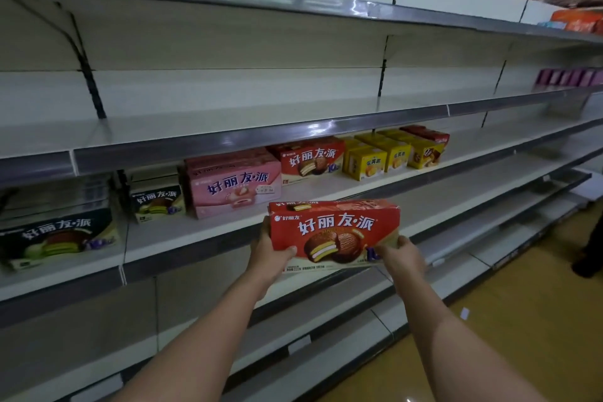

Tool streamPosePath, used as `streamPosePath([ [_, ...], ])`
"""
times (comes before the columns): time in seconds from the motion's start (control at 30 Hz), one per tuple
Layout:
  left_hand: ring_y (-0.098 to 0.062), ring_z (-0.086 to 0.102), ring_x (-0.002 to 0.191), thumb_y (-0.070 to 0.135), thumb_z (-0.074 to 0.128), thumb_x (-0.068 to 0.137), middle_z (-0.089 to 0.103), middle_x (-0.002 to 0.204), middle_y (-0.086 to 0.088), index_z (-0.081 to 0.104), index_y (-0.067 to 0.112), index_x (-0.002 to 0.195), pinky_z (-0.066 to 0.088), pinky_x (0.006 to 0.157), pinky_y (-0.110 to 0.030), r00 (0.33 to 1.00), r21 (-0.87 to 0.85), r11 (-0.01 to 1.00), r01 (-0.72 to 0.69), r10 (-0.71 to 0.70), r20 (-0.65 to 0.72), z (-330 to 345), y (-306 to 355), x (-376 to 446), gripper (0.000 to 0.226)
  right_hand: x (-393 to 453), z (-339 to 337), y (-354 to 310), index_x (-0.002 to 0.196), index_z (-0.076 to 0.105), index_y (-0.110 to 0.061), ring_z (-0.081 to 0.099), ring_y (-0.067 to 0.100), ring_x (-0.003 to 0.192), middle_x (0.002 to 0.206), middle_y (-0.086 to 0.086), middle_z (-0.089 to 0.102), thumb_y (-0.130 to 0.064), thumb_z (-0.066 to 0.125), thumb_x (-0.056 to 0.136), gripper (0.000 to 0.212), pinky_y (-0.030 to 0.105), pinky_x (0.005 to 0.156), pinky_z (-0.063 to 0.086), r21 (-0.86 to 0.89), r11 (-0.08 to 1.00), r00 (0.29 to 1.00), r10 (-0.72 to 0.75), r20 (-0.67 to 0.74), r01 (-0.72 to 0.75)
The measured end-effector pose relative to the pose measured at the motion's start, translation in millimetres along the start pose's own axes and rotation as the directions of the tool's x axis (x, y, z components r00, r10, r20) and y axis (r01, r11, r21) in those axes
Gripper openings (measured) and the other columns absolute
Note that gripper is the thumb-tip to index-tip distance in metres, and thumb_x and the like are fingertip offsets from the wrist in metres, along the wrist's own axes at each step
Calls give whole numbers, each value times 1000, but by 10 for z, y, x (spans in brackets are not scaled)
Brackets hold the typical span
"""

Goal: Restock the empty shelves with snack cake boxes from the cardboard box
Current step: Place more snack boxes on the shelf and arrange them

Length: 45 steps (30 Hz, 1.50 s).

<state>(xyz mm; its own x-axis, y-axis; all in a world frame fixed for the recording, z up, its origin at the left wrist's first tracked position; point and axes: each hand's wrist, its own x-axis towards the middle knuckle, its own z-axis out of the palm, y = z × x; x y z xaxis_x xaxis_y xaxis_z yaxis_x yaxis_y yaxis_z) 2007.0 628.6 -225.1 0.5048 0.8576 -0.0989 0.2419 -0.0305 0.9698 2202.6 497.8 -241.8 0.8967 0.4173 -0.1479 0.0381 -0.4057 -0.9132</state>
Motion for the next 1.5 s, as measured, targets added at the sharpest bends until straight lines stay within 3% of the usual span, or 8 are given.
streamPosePath([
  [0.1, -20, 51, 117, -3, 64, 82, 50, 128, -4, 28, 36, 142, 50, 92, -40, 1000, 57, 998, -29, 29, 2, -65, -1, 183, 80, 48, 124, -205, 96, 48, -20, 57, 15, 78, 83, -1, 58, -27, 66, 89, 20, 33, 73, 45, 133, 991, 1000, 8, 27, -12],
  [0.2, -17, 50, 112, -3, 61, 84, 49, 128, -2, 18, 31, 146, 50, 90, -39, 998, 92, 995, -43, 47, -40, -51, 9, 390, 83, 265, 250, -326, 100, 50, -18, 59, 17, 82, 86, 0, 59, -23, 66, 89, 20, 35, 77, 45, 212, 977, 999, -22, 33, 15],
  [0.4, -12, 50, 93, 0, 52, 92, 54, 127, -5, 29, 20, 134, 42, 65, -23, 988, 156, 987, -33, 56, -144, 49, 112, 894, 52, 725, 398, -598, 99, 51, -20, 61, 20, 93, 94, 1, 62, -21, 69, 86, 22, 37, 85, 46, 347, 936, 988, -106, 110, 62],
  [0.57, -25, 52, 118, 2, 49, 94, 51, 134, -7, 31, 19, 139, 43, 92, -34, 979, 151, 988, -16, 47, -199, 244, 310, 1265, 52, 1301, 472, -818, 112, 55, -8, 62, 25, 97, 106, 10, 63, -12, 68, 86, 29, 38, 86, 50, 277, 956, 989, -124, 85, 96],
  [0.77, -26, 48, 122, 30, 43, 100, 42, 138, -8, 43, 19, 135, 41, 96, -36, 960, 344, 935, 86, 14, -280, 474, 381, 1661, 37, 2002, 583, -928, 119, 60, -11, 59, 28, 92, 124, 15, 54, -20, 70, 84, 37, 40, 84, 52, 95, 991, 995, -92, 23, 90],
  [0.97, -28, 56, 115, 33, 37, 102, 58, 128, -10, 47, 13, 132, 44, 89, -34, 927, 374, 917, 143, 9, -376, 670, 327, 2018, 37, 2396, 732, -933, 116, 62, -7, 62, 28, 94, 106, 14, 67, -20, 69, 86, 33, 44, 88, 51, 48, 991, 987, -131, 94, 127],
  [1.23, -34, 58, 110, 27, 41, 101, 60, 122, -16, 44, 8, 133, 46, 89, -37, 877, 365, 916, 166, 32, -479, 900, 310, 2213, 37, 2763, 856, -883, 118, 60, -5, 57, 33, 110, 118, 16, 63, -24, 66, 88, 36, 40, 92, 46, -10, 994, 980, -104, 171, 108],
  [1.5, -33, 59, 106, 22, 55, 94, 60, 121, -17, 34, 8, 136, 44, 77, -33, 852, 283, 941, 187, -12, -524, 1080, 338, 2312, 49, 2910, 958, -1017, 118, 57, -2, 59, 35, 108, 120, 19, 62, -16, 71, 84, 39, 49, 98, 47, 140, 990, 942, -66, 328, 20],
])
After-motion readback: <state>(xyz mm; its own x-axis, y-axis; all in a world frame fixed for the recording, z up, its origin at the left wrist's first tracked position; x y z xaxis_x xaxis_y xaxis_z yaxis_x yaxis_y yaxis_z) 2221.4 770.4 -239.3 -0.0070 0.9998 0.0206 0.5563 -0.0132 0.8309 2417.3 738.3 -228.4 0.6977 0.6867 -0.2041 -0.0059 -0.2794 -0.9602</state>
